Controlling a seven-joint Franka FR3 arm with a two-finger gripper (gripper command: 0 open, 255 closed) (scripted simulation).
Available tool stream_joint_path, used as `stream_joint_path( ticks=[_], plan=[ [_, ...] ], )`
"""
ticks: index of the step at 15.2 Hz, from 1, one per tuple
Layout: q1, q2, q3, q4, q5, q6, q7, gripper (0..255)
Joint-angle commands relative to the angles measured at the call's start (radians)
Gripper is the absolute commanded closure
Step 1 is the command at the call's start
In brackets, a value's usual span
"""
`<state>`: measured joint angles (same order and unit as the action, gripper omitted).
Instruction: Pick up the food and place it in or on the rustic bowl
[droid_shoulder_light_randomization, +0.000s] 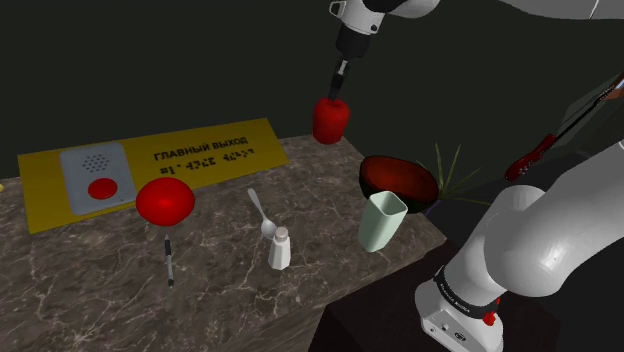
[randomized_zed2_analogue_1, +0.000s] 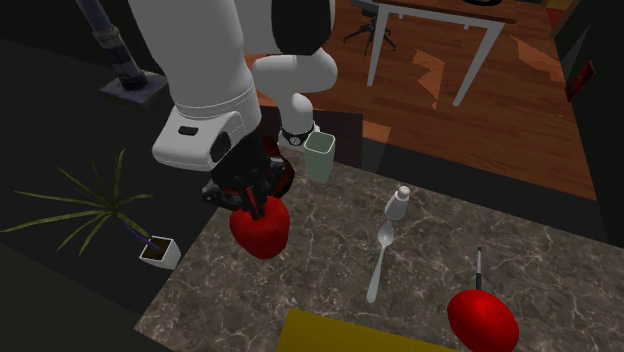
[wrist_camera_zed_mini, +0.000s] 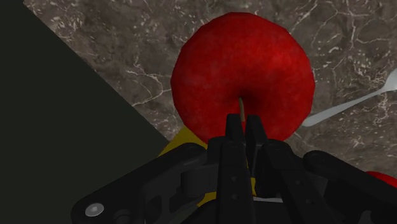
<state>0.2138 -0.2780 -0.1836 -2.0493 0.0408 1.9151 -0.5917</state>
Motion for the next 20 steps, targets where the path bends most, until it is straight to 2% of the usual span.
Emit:
stream_joint_path(
  ticks=[1,7,13,20],
  plan=[
    [0.001,0.004,0.001,0.032,0.000,-0.028,0.003,255],
    [0.002,0.010,0.002,0.112,0.001,-0.102,0.008,255],
    [-0.026,-0.189,-0.011,0.003,-0.036,-0.191,-0.015,255],
    [-0.066,-0.399,-0.031,-0.064,-0.078,-0.333,-0.054,255]
  ],
)
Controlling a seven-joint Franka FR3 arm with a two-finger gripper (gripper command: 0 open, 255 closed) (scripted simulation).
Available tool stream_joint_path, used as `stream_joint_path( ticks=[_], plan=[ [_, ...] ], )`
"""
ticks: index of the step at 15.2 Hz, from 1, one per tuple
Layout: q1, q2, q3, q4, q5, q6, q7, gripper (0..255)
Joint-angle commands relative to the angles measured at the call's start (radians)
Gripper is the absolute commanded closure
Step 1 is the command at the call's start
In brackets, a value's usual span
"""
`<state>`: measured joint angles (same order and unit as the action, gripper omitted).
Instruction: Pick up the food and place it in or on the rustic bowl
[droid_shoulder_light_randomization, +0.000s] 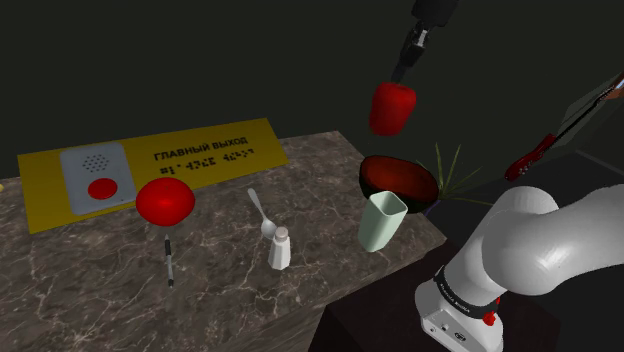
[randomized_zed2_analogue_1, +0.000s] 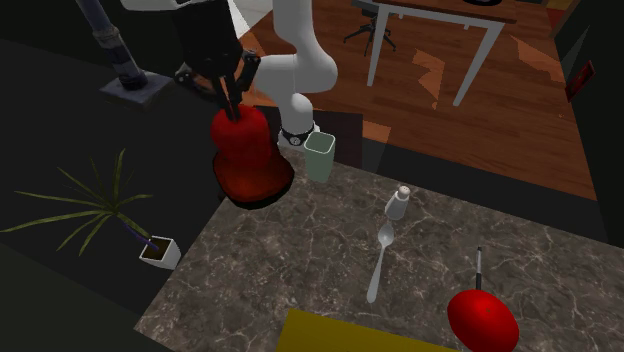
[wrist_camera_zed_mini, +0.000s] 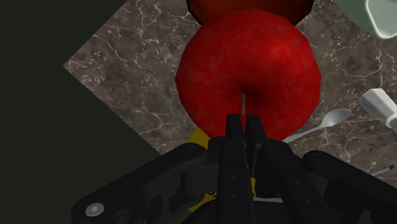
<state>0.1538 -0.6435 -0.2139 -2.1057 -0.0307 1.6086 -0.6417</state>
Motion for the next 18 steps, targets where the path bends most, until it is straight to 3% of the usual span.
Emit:
stream_joint_path(
  ticks=[1,7,18],
  plan=[
    [-0.012,-0.061,-0.004,-0.012,-0.012,-0.049,-0.011,255],
    [-0.046,-0.202,-0.028,-0.011,-0.048,-0.191,-0.055,255],
    [-0.062,-0.276,-0.040,-0.207,-0.067,-0.069,-0.059,255]
  ],
)
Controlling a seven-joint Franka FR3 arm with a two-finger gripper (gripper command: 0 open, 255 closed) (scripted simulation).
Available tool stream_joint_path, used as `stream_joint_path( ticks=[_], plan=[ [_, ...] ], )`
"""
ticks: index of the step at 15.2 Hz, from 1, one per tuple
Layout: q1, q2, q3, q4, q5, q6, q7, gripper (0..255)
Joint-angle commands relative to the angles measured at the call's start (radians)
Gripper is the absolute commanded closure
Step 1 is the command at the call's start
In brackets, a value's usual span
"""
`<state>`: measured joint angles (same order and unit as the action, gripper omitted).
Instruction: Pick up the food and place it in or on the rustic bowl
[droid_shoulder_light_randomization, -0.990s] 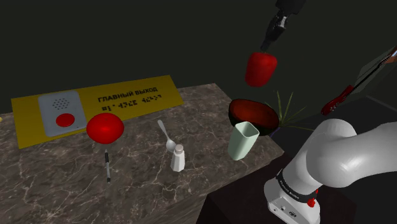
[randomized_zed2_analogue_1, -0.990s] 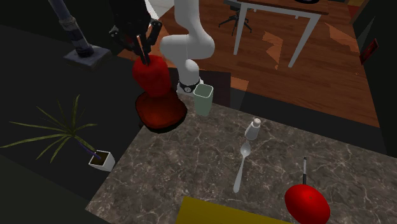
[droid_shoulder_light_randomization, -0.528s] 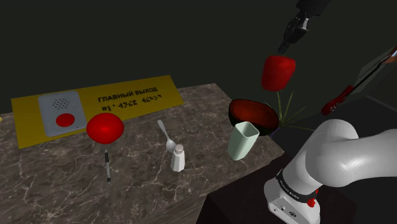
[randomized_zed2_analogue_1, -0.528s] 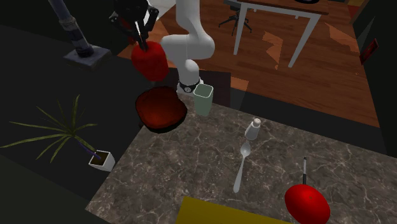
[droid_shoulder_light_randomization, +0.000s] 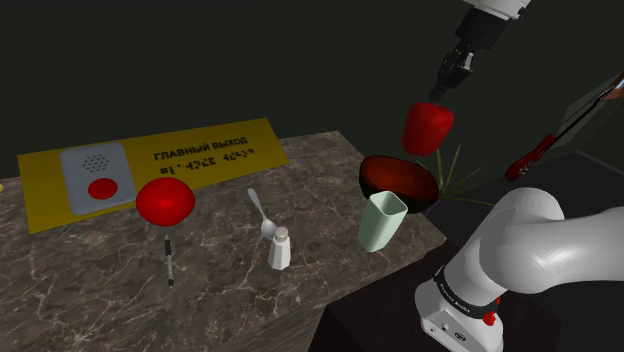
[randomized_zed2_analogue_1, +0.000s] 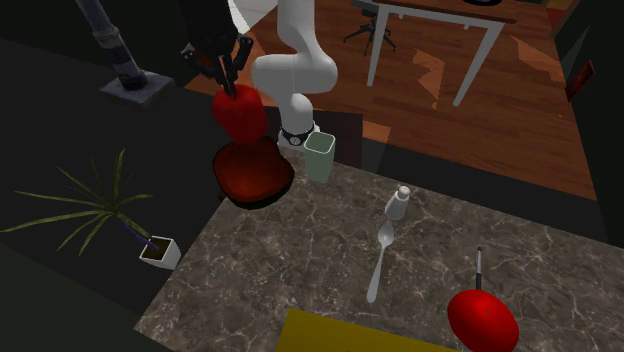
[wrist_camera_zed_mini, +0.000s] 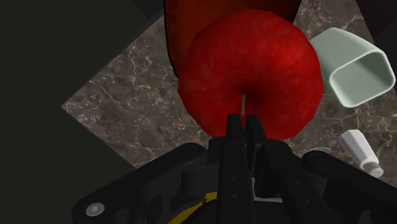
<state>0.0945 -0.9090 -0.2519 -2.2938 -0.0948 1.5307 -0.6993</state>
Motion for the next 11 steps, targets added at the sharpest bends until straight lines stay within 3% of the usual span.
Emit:
stream_joint_path(
  ticks=[1,11],
  plan=[
    [-0.004,-0.016,-0.003,-0.035,-0.005,0.020,-0.002,255],
    [-0.020,-0.065,-0.021,-0.196,-0.025,0.131,-0.007,255]
  ],
)
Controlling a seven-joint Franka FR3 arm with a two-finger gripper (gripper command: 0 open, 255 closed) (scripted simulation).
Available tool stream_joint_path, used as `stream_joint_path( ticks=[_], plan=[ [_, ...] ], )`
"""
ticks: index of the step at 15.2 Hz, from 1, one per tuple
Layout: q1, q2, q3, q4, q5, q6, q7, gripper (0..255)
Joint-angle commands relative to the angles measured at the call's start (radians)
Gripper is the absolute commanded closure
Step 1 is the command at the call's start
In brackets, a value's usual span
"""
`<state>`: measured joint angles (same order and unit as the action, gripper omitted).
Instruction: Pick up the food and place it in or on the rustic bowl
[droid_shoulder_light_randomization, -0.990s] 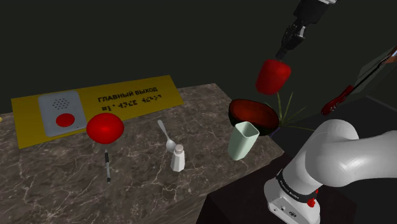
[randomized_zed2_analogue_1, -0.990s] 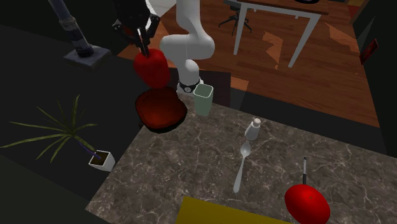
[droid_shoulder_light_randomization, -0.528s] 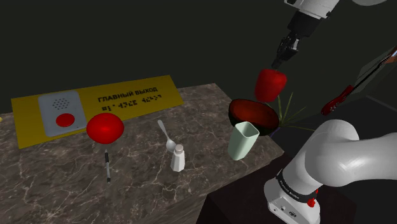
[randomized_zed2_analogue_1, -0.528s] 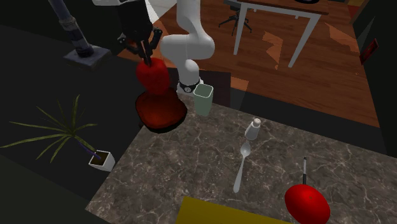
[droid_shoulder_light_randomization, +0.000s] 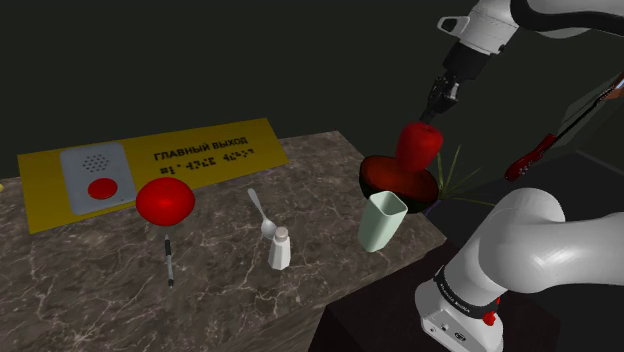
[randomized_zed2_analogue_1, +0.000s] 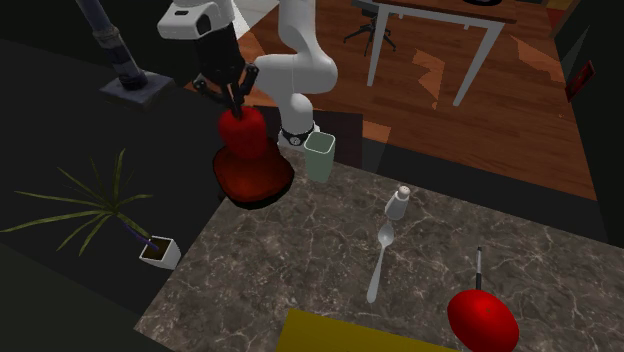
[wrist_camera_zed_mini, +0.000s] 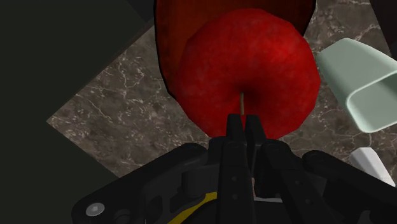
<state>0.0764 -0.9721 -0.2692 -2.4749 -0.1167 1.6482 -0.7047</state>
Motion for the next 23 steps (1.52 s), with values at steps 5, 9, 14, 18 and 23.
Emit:
stream_joint_path(
  ticks=[5,9,14,18,23],
  plan=[
    [-0.010,-0.020,-0.015,-0.091,-0.014,0.071,-0.005,255],
    [-0.013,-0.027,-0.020,-0.123,-0.020,0.096,-0.007,255],
    [-0.013,-0.027,-0.020,-0.122,-0.020,0.096,-0.007,255],
    [-0.013,-0.027,-0.020,-0.122,-0.020,0.096,-0.007,0],
    [-0.008,-0.016,-0.008,-0.016,-0.008,0.000,-0.009,0]
  ],
)
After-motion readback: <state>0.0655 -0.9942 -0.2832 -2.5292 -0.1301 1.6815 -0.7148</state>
